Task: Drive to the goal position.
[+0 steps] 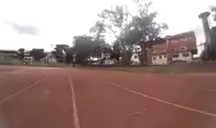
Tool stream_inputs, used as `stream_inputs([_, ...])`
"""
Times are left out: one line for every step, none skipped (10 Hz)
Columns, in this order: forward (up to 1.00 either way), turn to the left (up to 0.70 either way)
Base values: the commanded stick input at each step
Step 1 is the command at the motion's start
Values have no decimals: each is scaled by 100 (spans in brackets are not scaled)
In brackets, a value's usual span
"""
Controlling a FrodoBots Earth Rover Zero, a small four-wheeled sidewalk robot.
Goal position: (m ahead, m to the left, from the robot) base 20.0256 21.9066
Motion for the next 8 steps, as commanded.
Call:
stream_inputs([70,0])
stream_inputs([70,0])
stream_inputs([70,0])
stream_inputs([70,0])
stream_inputs([70,0])
stream_inputs([70,0])
stream_inputs([70,0])
stream_inputs([70,0])
